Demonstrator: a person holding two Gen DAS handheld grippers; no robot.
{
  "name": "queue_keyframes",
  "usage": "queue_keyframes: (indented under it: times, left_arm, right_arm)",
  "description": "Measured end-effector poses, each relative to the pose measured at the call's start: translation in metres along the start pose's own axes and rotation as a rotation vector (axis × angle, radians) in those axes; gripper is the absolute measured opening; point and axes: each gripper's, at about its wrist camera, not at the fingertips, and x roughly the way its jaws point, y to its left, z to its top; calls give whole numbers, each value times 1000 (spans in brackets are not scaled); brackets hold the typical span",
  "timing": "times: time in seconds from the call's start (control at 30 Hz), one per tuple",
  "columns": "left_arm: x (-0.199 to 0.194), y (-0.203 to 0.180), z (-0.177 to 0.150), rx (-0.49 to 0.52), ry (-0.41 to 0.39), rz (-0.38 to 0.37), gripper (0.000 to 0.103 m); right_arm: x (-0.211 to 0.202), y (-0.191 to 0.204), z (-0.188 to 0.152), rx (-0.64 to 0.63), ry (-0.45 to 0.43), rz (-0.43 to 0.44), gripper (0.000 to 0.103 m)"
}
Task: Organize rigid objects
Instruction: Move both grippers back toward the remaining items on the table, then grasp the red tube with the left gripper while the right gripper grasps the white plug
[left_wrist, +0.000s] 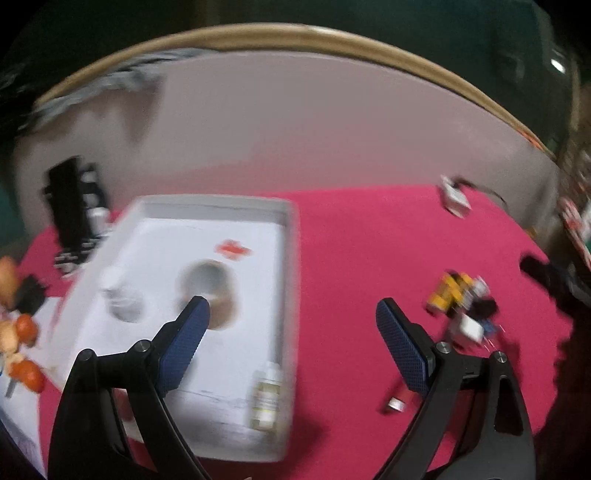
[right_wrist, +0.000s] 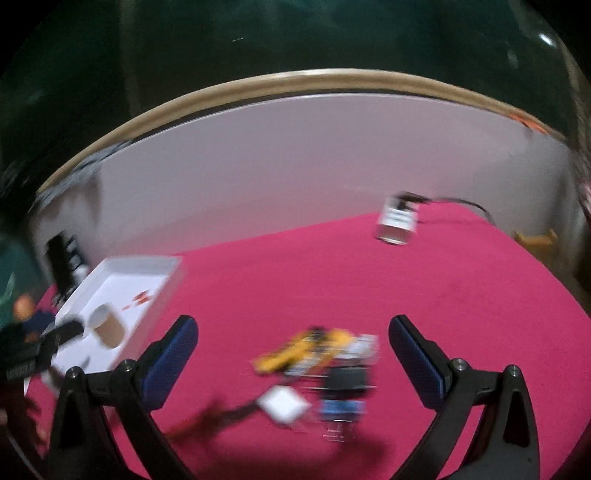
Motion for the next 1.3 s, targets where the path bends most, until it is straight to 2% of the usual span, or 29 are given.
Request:
queue_keyframes:
  times: [0.17,0.27,0.37,0.43,0.47,0.57,0.7,0.77,0.83,0.87,0.97,1.03,1.1,1.17,1.23,1.27,1.3]
  left_arm:
    - [25,-50,-18,134,107,-119,92]
    - [34,-71,-33,244,139,-113,92]
    - [36,-82,-44,325,160,-105,92]
    - [38,-85,-49,363,170,-98,89]
    - [39,-86,-52,377,177,-94,83]
    - [47,-87,-56,396,204,-93,74]
    - [58,-93,-59,442,228,-97,74]
    - [59,-95,-60,435,219,-107,74]
    - [61,-94,-59,421,221,-122,69]
    - [61,-93,-59,411,227,-143,62]
    - [59,-91,-62,406,224,-171,55]
    - [59,-92,-61,405,230,-198,45]
    - [58,-93,-61,401,237,-240,27]
    - [57,-95,-62,410,236,-250,21]
    - [55,-95,-63,411,232,-248,16]
    - [54,-94,-63,405,233,-247,12]
    - [54,-93,-63,395,234,-248,12]
  right_arm:
    - [-5,-49,-11,81,18,-56,103]
    - [-5,-65,-20,103,34,-54,103]
    - [-4,-75,-25,92,48,2,103]
    - [0,-69,-28,44,74,73,103]
    - [1,-63,-30,4,90,123,103]
    - [6,-33,-37,-117,118,199,103]
    - [13,7,-43,-303,126,285,101]
    - [18,18,-43,-347,135,335,95]
    - [29,25,-44,-366,179,357,71]
    - [36,27,-44,-375,205,354,65]
    - [47,31,-51,-411,254,354,59]
    - [51,36,-53,-437,279,369,54]
    - [53,40,-54,-455,288,361,52]
    - [60,42,-53,-457,308,362,47]
    - [62,44,-54,-465,322,379,27]
    - [61,45,-55,-473,323,383,27]
    - [58,47,-57,-490,320,375,26]
